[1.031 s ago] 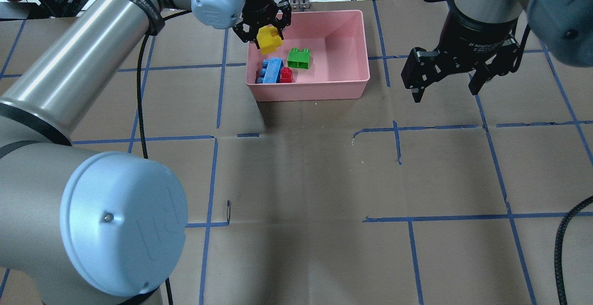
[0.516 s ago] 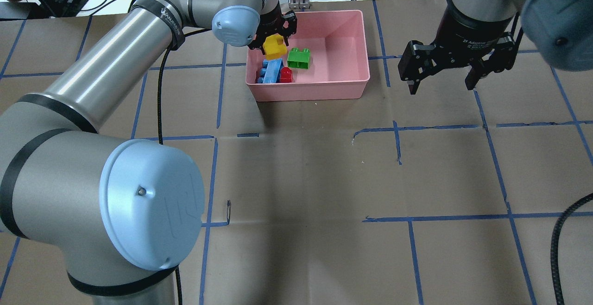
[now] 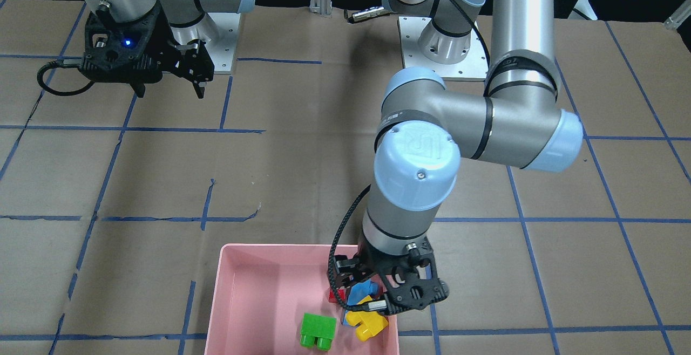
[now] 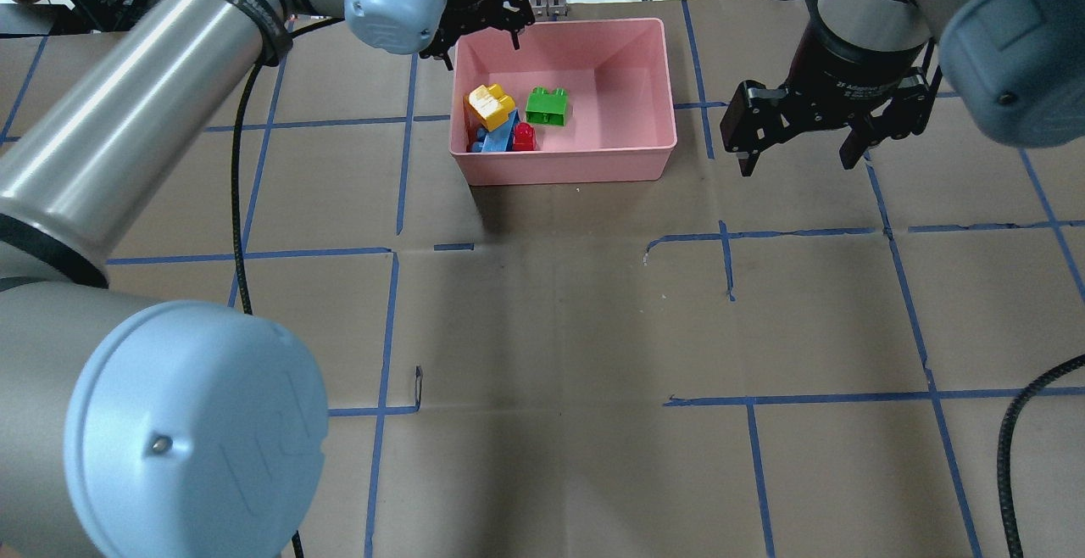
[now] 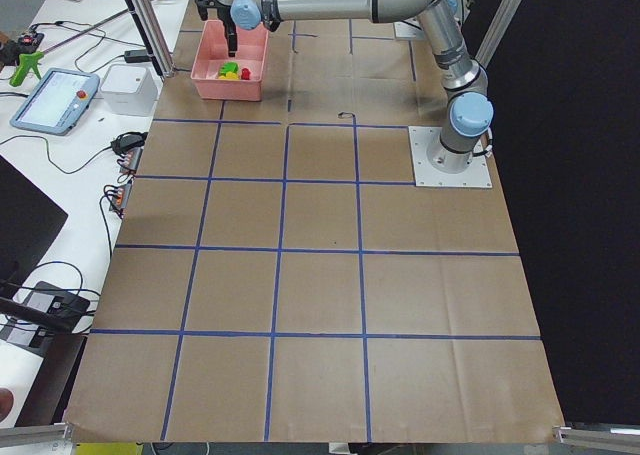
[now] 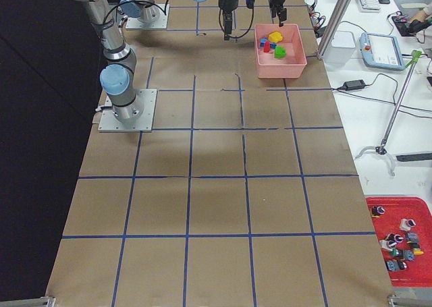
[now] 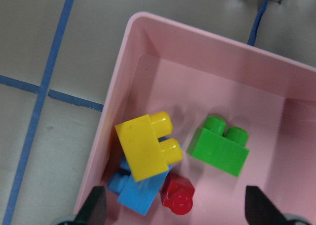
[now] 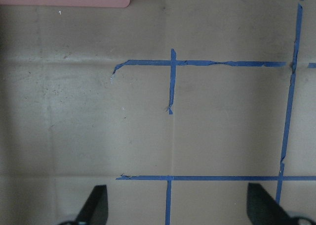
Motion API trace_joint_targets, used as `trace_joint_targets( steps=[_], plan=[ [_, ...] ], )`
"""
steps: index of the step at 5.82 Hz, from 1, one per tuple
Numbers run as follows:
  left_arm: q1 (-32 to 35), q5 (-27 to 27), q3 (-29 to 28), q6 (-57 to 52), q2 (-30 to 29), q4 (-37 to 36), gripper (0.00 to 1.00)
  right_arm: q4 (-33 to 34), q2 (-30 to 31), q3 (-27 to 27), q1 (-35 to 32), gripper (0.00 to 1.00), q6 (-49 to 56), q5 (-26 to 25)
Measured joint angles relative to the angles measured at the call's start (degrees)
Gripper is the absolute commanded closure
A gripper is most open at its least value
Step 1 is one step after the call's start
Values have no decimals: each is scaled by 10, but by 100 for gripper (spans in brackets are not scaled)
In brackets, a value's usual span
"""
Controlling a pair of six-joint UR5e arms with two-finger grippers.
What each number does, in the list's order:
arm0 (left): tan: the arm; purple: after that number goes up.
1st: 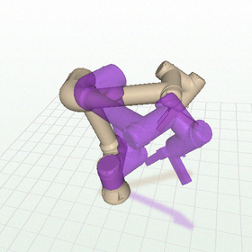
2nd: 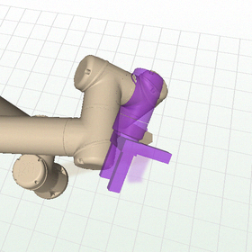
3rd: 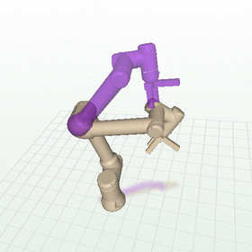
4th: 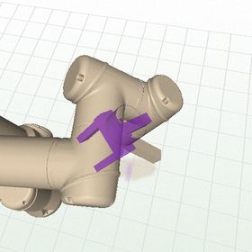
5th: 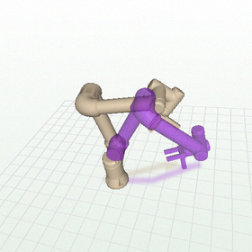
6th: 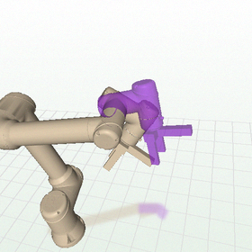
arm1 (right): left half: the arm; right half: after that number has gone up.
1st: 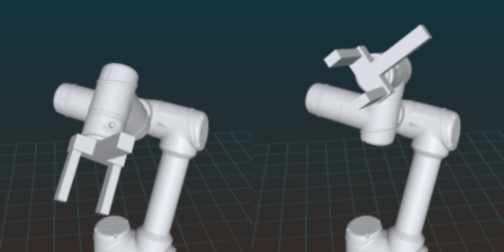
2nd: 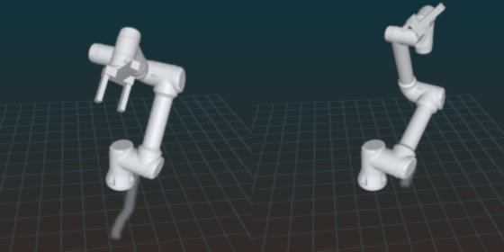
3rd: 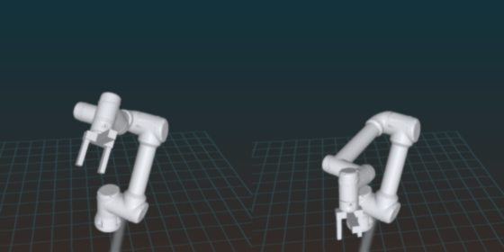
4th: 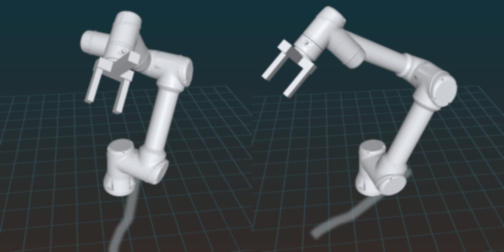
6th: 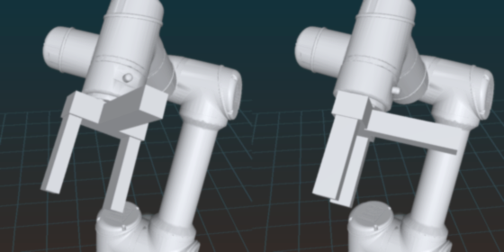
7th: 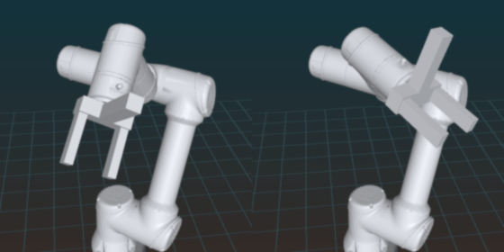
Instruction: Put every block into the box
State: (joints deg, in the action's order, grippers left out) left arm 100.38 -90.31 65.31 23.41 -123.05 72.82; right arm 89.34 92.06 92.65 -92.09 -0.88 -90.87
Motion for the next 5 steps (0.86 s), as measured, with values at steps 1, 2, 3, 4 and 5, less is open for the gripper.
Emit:
trace_joint_targets(
  steps=[1,2,3,4,5],
  plan=[
    [-27,-1,36,-65,64,47,0,3,0,5,1,0,1,0],
    [-57,-2,97,-137,136,70,0,3,-1,6,3,0,2,-1],
    [-82,-2,170,-209,210,76,0,3,-2,5,4,0,2,-2],
    [-97,-3,228,-259,272,78,0,4,-3,3,5,0,2,-3],
    [-104,-2,266,-281,320,82,0,4,-3,1,5,0,1,-2]
  ],
)
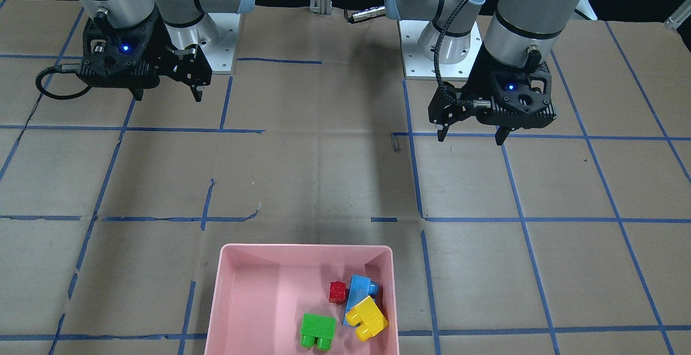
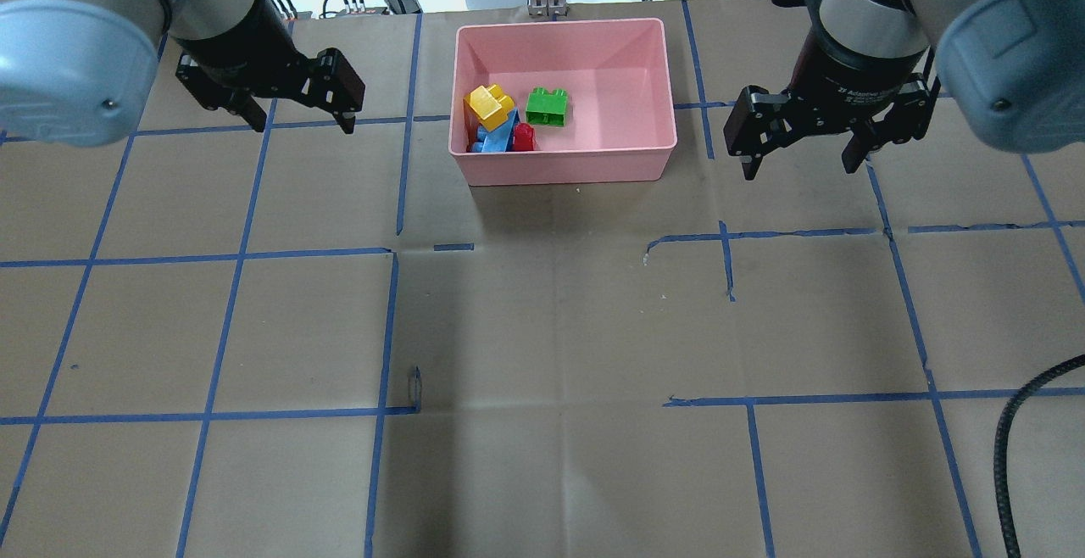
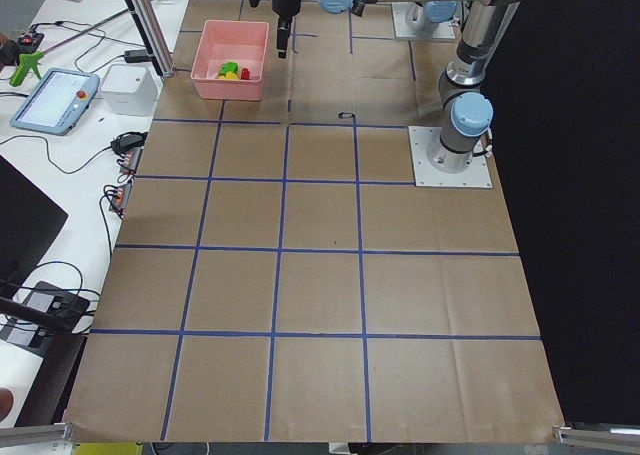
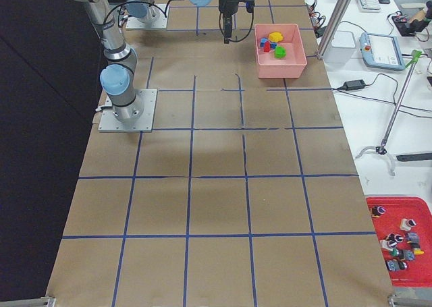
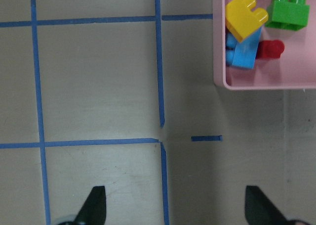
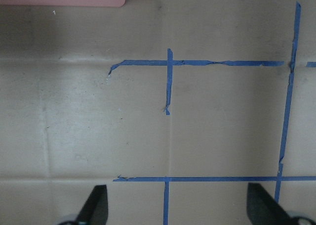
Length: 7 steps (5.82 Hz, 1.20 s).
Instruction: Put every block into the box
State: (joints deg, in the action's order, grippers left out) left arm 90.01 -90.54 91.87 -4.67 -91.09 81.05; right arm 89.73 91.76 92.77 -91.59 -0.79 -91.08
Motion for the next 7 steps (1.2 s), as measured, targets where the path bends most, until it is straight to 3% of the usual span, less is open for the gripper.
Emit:
trace_joint_targets(
  steps=[2,7],
  plan=[
    [-10,3,20,-8,43,16,0,0,-1,-2,0,0,-1,0],
    [-24,2,6,-4,20,19,0,0,0,1,0,0,-1,1]
  ],
)
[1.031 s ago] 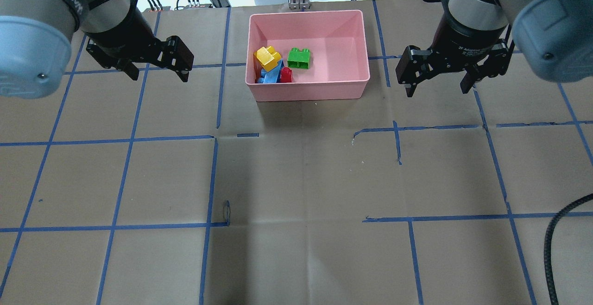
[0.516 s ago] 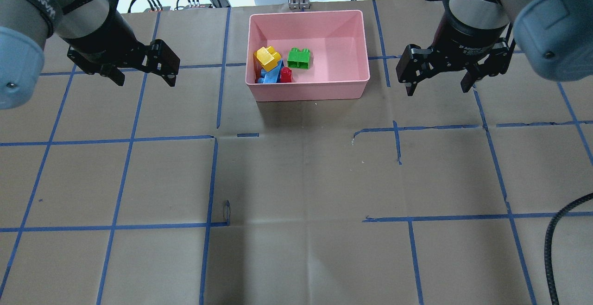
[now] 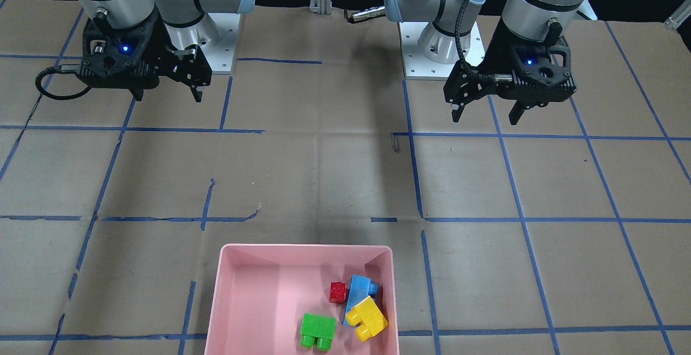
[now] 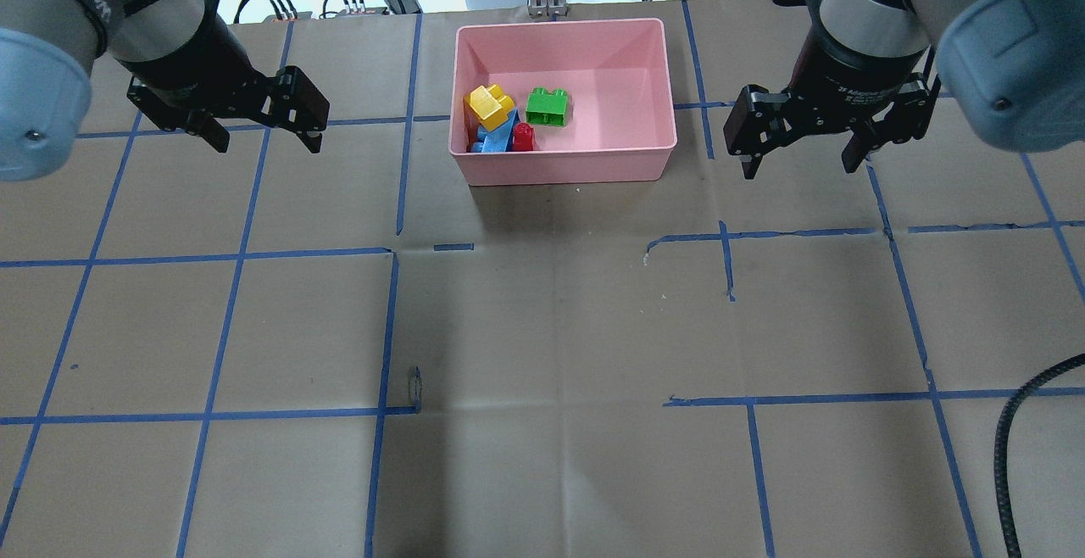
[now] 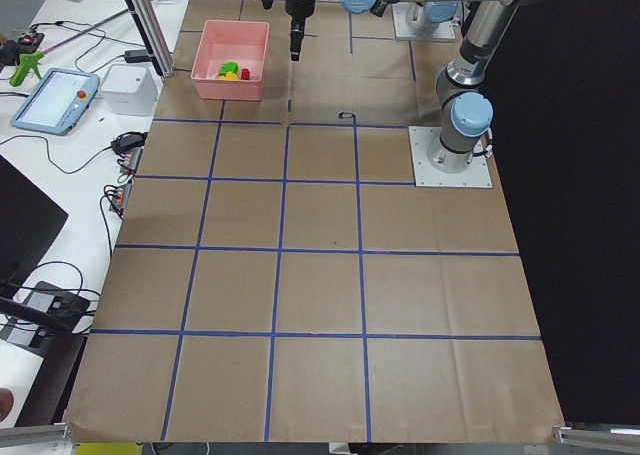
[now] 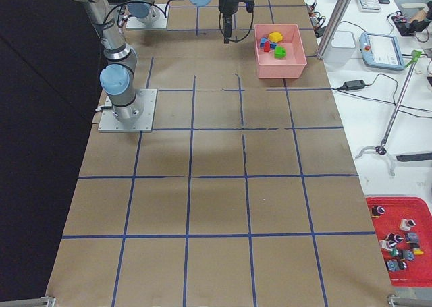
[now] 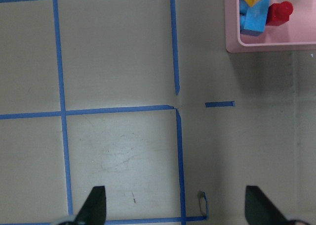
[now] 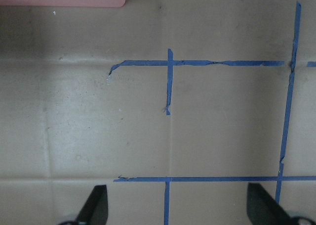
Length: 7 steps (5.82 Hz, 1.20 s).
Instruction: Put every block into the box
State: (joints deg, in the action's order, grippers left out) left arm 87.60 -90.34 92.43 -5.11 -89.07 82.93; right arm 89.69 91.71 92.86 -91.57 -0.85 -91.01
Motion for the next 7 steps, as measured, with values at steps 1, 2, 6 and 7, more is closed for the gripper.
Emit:
trace_joint_targets(
  steps=[1,2,6,7],
  plan=[
    [0,2,-3,2,-4,-1,0,1,0,-1,0,0,0,0],
    [0,3,-4,4,-5,-3,0,3,0,-5,0,0,0,1],
    [1,2,-5,5,-10,-7,0,6,0,-8,1,0,2,1],
    [1,1,-5,5,-10,-7,0,5,0,-6,1,0,2,1]
  ],
)
